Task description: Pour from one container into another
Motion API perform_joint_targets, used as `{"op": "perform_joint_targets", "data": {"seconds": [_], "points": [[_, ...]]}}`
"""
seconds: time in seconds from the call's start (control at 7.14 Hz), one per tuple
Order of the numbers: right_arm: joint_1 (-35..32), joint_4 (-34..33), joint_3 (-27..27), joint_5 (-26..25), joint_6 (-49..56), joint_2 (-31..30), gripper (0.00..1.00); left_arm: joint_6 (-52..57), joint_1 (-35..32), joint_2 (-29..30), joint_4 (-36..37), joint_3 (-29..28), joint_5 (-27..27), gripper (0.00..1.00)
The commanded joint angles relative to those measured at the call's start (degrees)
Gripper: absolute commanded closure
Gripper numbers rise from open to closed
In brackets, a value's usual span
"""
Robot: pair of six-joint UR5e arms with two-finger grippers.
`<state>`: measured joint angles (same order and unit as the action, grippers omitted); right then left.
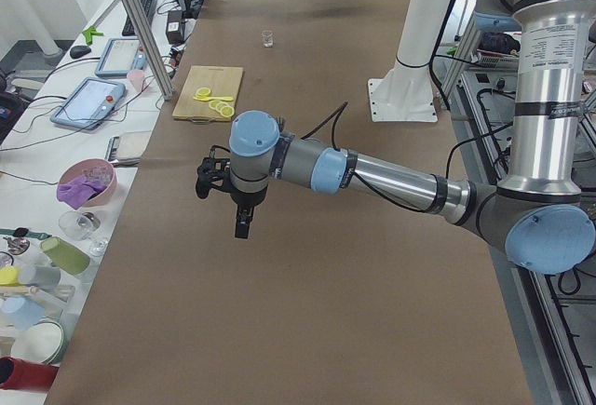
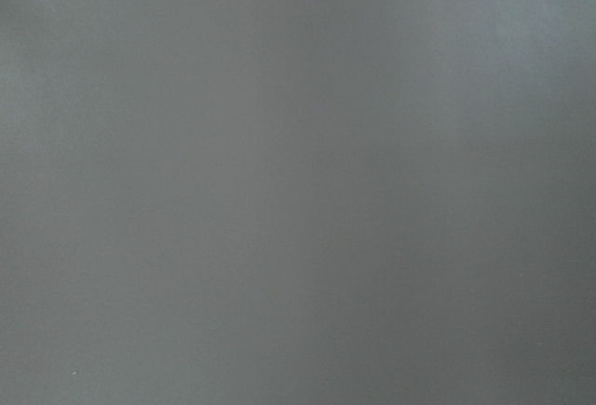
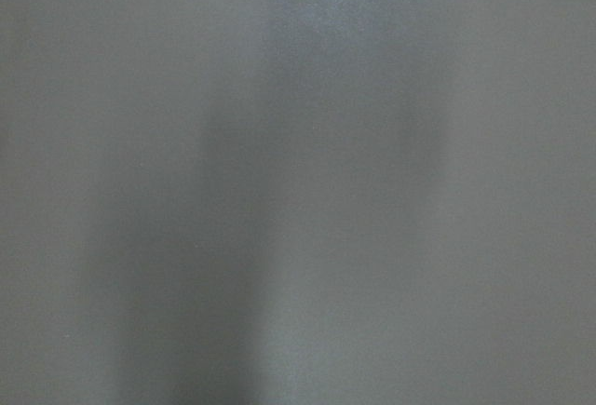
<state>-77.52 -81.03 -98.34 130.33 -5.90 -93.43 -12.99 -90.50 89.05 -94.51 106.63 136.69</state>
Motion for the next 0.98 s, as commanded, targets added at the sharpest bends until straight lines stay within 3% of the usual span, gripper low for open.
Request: {"op": "perform_joint_targets", "data": {"seconds": [0.0, 0.42, 0.7, 0.84], "points": [[0.09, 0.08, 2.08, 0.01, 4.05, 1.49, 0.00, -6.32, 0.41, -0.10, -6.27, 0.34, -0.02, 0.02], [1.58, 0.17, 8.40, -1.65, 4.14, 8.16, 0.00, -15.62, 4.96, -1.42, -15.68, 1.65, -3.34, 0.02], [2.90, 0.09, 10.96, -5.50, 19.77, 9.67, 0.00, -20.56, 8.30, -1.33, -16.67, 4.62, -5.81, 0.02], [2.90, 0.17, 11.41, -5.35, 20.74, 10.02, 0.00, -22.85, 10.15, -1.33, -16.67, 6.21, -7.22, 0.02]]}}
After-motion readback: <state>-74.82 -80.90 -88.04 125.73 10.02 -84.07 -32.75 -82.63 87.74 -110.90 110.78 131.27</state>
